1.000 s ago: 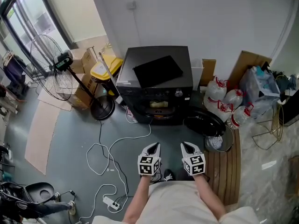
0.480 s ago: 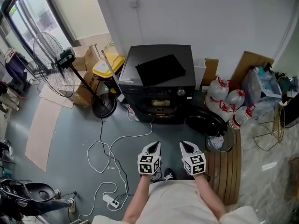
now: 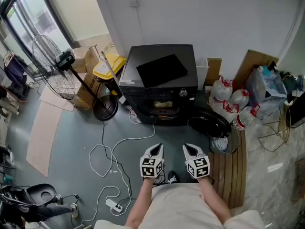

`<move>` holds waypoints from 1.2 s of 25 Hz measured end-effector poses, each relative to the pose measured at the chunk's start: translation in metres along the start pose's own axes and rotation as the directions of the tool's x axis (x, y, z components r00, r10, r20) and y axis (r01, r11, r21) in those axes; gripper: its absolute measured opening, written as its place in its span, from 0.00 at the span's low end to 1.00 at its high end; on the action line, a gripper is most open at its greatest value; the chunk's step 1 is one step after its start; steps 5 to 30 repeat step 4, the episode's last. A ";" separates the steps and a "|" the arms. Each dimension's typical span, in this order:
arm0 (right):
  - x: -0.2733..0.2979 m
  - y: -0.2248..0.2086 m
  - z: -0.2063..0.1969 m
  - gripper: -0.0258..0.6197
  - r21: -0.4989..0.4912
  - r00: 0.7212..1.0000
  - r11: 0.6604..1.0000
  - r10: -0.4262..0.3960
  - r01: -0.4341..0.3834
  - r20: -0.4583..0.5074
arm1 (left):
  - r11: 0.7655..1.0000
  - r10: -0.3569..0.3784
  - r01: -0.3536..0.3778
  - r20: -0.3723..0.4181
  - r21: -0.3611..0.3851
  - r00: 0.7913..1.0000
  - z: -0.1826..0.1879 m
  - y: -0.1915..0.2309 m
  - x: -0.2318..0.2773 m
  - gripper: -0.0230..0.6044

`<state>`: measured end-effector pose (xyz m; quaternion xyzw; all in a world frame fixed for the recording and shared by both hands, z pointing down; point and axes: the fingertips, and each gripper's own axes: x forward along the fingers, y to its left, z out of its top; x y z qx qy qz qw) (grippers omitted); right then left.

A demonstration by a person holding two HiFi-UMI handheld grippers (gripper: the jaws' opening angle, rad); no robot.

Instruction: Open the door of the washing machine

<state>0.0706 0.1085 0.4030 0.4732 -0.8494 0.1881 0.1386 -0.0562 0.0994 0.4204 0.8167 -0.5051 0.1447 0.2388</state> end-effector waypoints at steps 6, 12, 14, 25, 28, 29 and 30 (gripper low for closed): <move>0.002 0.000 0.005 0.04 -0.005 1.000 1.000 0.002 -0.002 -0.003 | 1.000 -0.014 0.014 0.007 0.002 1.000 0.006 -0.002 0.001 0.13; 0.002 0.000 0.005 0.04 -0.005 1.000 1.000 0.002 -0.002 -0.003 | 1.000 -0.014 0.014 0.007 0.002 1.000 0.006 -0.002 0.001 0.13; 0.002 0.000 0.005 0.04 -0.005 1.000 1.000 0.002 -0.002 -0.003 | 1.000 -0.014 0.014 0.007 0.002 1.000 0.006 -0.002 0.001 0.13; 0.002 0.000 0.005 0.04 -0.005 1.000 1.000 0.002 -0.002 -0.003 | 1.000 -0.014 0.014 0.007 0.002 1.000 0.006 -0.002 0.001 0.13; 0.002 0.000 0.005 0.04 -0.005 1.000 1.000 0.002 -0.002 -0.003 | 1.000 -0.014 0.014 0.007 0.002 1.000 0.006 -0.002 0.001 0.13; 0.002 0.000 0.005 0.04 -0.005 1.000 1.000 0.002 -0.002 -0.003 | 1.000 -0.014 0.014 0.007 0.002 1.000 0.006 -0.002 0.001 0.13; 0.002 0.000 0.005 0.04 -0.005 1.000 1.000 0.002 -0.002 -0.003 | 1.000 -0.014 0.014 0.007 0.002 1.000 0.006 -0.002 0.001 0.13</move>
